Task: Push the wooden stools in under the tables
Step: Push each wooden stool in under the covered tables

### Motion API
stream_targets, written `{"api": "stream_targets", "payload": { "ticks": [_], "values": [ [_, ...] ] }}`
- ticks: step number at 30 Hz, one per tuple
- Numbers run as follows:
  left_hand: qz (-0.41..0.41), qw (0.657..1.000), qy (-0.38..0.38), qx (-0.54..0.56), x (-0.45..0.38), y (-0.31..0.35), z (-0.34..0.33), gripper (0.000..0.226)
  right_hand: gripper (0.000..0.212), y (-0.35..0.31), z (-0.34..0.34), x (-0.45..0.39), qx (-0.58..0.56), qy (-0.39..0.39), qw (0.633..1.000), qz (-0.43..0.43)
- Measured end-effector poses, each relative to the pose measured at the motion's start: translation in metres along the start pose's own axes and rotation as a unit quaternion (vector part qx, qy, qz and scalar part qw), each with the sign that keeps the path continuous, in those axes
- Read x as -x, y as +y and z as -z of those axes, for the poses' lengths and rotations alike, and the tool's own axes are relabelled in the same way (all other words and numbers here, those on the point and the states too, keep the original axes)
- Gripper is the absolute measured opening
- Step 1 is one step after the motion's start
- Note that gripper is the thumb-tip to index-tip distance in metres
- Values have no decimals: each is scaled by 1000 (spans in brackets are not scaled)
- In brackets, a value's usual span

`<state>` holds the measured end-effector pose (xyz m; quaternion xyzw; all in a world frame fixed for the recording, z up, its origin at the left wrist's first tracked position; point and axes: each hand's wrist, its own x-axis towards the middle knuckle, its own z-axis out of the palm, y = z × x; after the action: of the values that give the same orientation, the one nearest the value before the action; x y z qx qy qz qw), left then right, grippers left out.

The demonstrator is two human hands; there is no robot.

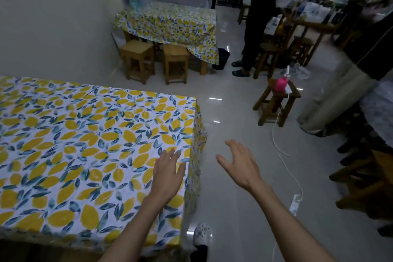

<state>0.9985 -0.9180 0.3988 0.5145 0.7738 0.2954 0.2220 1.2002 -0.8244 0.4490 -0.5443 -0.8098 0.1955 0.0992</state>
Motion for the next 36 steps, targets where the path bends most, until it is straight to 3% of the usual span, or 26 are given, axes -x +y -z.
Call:
{"api": "stream_targets", "payload": {
  "ticks": [14, 21, 27, 31, 36],
  "values": [
    [49, 997, 64, 0, -264, 117, -72, 43, 61, 102, 83, -299, 1, -30, 996, 83],
    [132, 982, 130, 22, -397, 135, -97, 39, 59, 117, 87, -485, -2, -79, 977, 197],
    [252, 943, 211, 51, -475, 150, -102, 41, 59, 95, 92, -627, 21, -150, 935, 320],
    [321, 909, 260, 60, -516, 145, -99, 55, 60, 68, 76, -700, 20, -198, 901, 385],
    [374, 862, 323, 115, -591, 114, -79, 42, 60, 5, 39, -794, 32, -230, 855, 464]
  ]
}}
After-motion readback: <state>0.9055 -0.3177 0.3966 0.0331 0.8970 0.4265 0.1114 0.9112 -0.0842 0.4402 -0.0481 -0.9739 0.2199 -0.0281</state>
